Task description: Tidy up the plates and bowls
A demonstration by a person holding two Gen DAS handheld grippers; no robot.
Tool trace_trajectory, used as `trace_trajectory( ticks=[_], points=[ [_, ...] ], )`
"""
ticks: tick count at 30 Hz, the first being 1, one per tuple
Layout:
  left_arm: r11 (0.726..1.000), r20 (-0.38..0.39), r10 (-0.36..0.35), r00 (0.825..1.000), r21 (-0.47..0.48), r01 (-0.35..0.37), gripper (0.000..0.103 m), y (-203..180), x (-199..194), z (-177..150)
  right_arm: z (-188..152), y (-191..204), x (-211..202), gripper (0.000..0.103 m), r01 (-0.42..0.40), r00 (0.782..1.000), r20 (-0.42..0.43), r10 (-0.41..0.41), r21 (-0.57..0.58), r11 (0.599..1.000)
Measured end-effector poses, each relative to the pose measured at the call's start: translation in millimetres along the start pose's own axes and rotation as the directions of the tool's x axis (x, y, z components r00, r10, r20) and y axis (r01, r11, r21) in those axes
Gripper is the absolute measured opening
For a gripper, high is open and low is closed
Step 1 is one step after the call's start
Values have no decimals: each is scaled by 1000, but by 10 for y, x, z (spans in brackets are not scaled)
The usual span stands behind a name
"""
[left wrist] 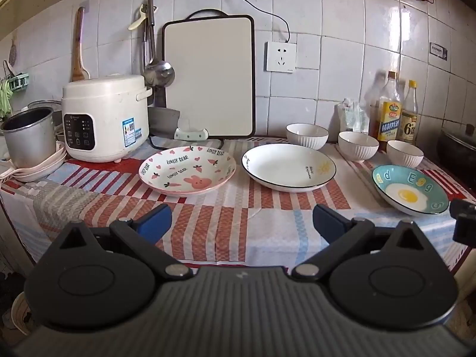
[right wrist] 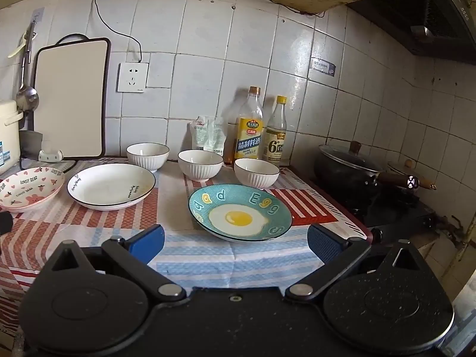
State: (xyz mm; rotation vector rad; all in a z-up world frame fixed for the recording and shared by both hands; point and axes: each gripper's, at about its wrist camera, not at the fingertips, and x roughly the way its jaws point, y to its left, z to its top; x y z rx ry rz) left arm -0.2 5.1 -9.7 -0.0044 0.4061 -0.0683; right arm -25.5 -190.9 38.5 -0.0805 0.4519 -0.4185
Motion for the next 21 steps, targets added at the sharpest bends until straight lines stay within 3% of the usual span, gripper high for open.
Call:
trace_trajectory(
  ticks=[21],
  points=[
    [997,21,-1,1000,80,-1,103,-10,18,-122,-56,-25,76,103,19,1000,-16,-19,4,1000]
  ],
)
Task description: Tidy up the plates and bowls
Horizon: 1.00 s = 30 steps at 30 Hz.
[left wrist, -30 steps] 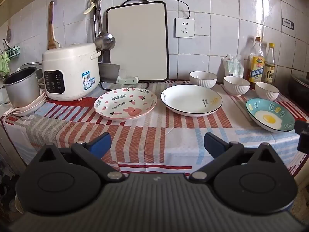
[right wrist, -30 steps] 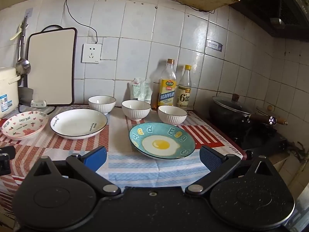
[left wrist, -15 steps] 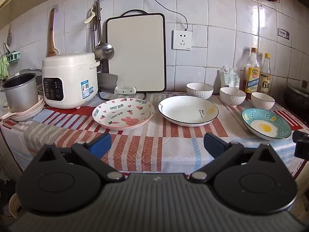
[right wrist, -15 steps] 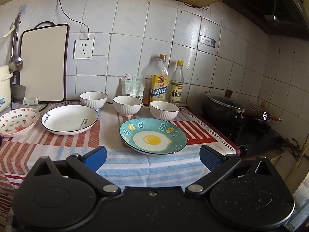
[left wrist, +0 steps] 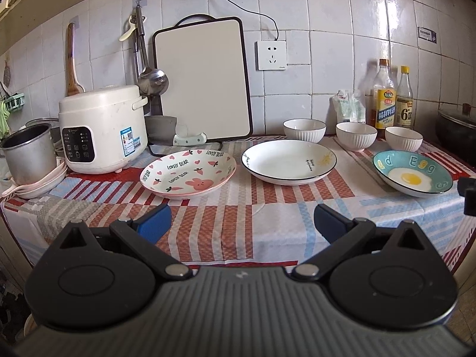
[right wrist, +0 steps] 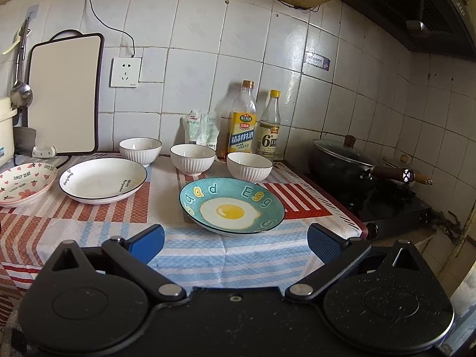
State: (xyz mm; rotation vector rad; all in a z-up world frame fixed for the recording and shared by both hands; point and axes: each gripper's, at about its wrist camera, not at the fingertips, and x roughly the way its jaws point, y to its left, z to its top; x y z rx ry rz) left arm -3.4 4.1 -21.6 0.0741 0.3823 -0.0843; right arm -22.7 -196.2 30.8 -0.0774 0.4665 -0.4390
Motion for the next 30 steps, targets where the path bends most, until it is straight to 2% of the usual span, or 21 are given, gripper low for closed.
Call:
trace_trajectory(
  ticks=[25,28,30],
  points=[
    [1000,13,-15,1000,-3,16,103,37,-26,-12,-71,46,73,103,23,1000,0,-23,-32,999],
    [1000,17,-22,1000,-9,22,103,58,-53,18,-70,6,40,103,-1,1000,27,2,-31,1000],
    [999,27,-35,999,-7,35,103,87,-75,74,-52,-58,21,103,-51,996,69,54,-37,998]
  ],
)
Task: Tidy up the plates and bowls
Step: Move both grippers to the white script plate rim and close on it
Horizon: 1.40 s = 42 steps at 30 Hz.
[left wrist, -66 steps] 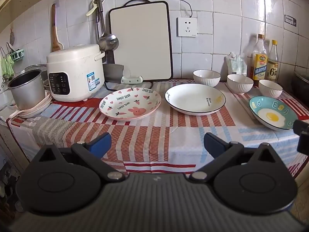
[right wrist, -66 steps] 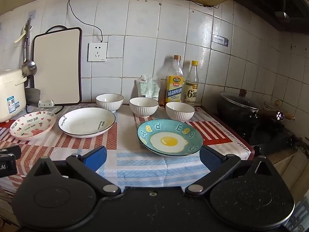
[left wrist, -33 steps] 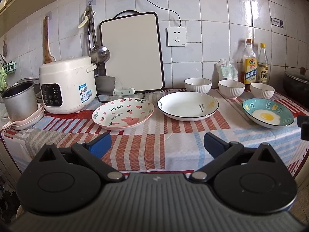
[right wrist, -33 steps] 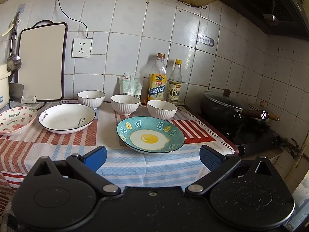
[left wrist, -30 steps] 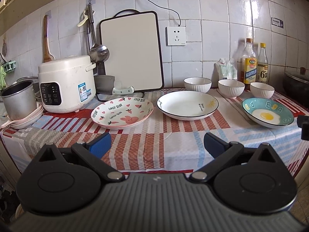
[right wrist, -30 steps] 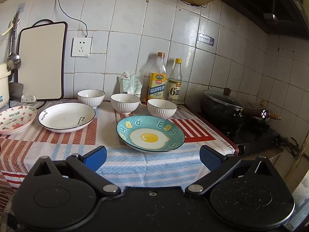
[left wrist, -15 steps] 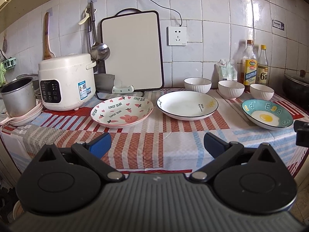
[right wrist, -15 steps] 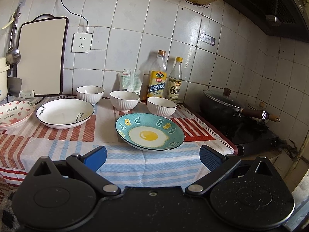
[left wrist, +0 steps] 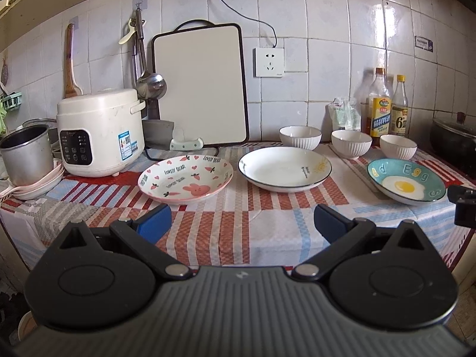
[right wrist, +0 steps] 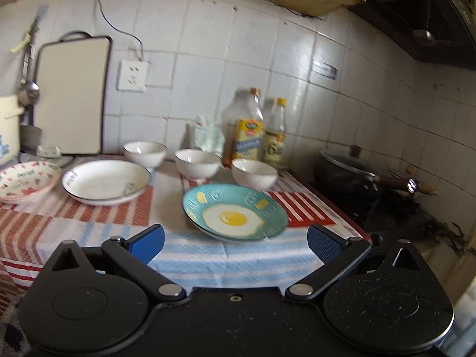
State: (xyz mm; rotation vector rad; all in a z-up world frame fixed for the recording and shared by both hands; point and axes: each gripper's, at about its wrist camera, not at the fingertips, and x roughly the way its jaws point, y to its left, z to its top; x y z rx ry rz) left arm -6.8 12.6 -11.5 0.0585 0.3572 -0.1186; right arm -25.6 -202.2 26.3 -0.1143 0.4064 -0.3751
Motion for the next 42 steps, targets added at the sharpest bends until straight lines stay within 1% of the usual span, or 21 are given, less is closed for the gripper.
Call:
trace_trajectory(
  ticks=[2,6,9,11,13,14,16,17,18,19,21,23,24,26,28,30,31,36,37,39,42],
  points=[
    [1000,23,-11,1000,19,11,103,17,-13,82,32,-68,41,103,-36,999,28,36,-14,999],
    [998,74,20,997,58,-24,103,33,91,252,167,-199,336,103,-114,993,21,114,-9,993],
    [999,86,-11,996,46,8,101,104,256,357,248,-281,507,100,-226,974,11,226,58,972],
    [999,60,-50,997,25,48,101,143,406,431,288,-243,602,96,-315,949,8,315,69,947],
    [996,24,-84,996,34,83,100,133,573,504,325,-140,679,95,-361,933,3,361,49,931],
    [994,-4,-103,995,41,103,100,112,685,538,348,-83,723,91,-387,922,0,388,42,921],
    [988,-51,-144,988,57,147,94,61,896,584,405,18,853,85,-436,899,-23,437,42,899],
    [985,-75,-156,985,57,160,91,43,987,608,438,67,935,79,-458,887,-38,460,48,888],
    [983,-106,-174,979,46,180,81,24,1104,628,463,116,1008,73,-477,876,-50,480,51,877],
    [978,-138,-200,970,25,205,74,18,1221,645,487,162,1087,71,-494,865,-65,497,54,868],
    [964,-208,-266,941,-41,263,72,31,1469,658,524,243,1262,65,-530,838,-100,536,84,844],
    [945,-268,-325,907,-121,303,66,34,1741,613,534,323,1453,58,-541,822,-134,554,121,832],
    [943,-287,-330,899,-145,300,62,30,1855,584,533,371,1557,53,-541,817,-152,557,137,830],
    [941,-311,-332,891,-169,292,61,15,2075,530,511,445,1782,47,-537,808,-179,561,168,827],
    [943,-344,-322,882,-200,266,58,36,2277,501,480,502,2014,45,-533,795,-215,567,200,822],
    [938,-373,-332,867,-231,260,57,55,2449,511,456,557,2242,44,-509,796,-247,553,221,832],
    [936,-383,-335,861,-240,257,54,59,2516,521,452,572,2326,44,-504,794,-257,551,227,833],
    [951,-418,-293,860,-224,215,48,49,2752,550,493,613,2642,43,-496,771,-305,559,262,828],
    [954,-408,-282,869,-219,206,46,46,2758,554,499,622,2678,43,-499,766,-309,563,267,825],
    [958,-401,-266,877,-213,193,43,45,2767,554,497,637,2744,39,-495,760,-321,565,278,823],
    [954,-394,-273,878,-231,193,37,85,2750,527,495,655,2802,32,-488,759,-322,565,294,822]
  ],
)
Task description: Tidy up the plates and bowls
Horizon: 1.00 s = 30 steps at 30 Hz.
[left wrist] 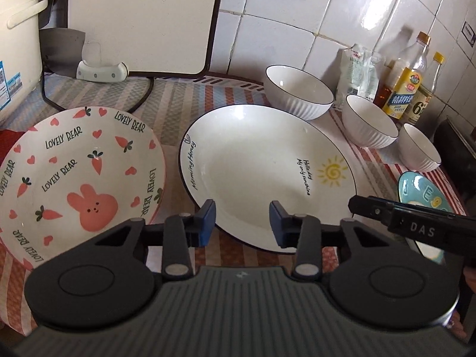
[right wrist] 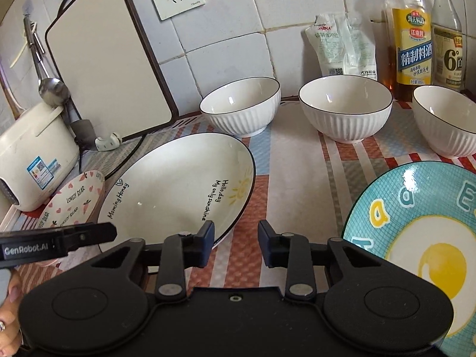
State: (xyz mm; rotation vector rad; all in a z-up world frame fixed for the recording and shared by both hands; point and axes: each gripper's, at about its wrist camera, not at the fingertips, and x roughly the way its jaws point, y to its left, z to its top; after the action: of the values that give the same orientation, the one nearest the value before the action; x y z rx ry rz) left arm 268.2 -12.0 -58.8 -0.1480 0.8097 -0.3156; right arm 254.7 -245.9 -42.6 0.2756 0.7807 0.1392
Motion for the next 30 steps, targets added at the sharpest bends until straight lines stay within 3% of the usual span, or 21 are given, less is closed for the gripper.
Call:
trace_trajectory(
  ticks=[3,9,15,18,22,25,30],
  points=[
    [1000,0,16,1000,-17,-16,35,31,-27,-31,30,11,43,27,-1,1000,-4,1,5,1000],
    [985,-44,-48,998,-169,40,38,183,34,-34,75,20,132,25,3,1000,-15,-3,16,1000],
    [976,-20,-25,999,-218,20,38,215,174,-63,108,-8,234,21,-6,1000,-27,8,65,998],
    [985,19,-5,1000,-172,8,36,194,212,-107,97,2,246,17,12,1000,-20,-11,40,999],
    [994,70,59,996,-94,-53,23,143,250,-181,108,-48,251,17,-12,1000,-22,13,59,998],
    [987,63,24,998,-162,-13,22,238,306,-185,137,-24,278,18,-1,999,-39,2,40,999],
    [989,93,78,993,-135,-65,18,207,319,-194,137,-23,382,17,12,999,-31,-10,58,998]
  ],
)
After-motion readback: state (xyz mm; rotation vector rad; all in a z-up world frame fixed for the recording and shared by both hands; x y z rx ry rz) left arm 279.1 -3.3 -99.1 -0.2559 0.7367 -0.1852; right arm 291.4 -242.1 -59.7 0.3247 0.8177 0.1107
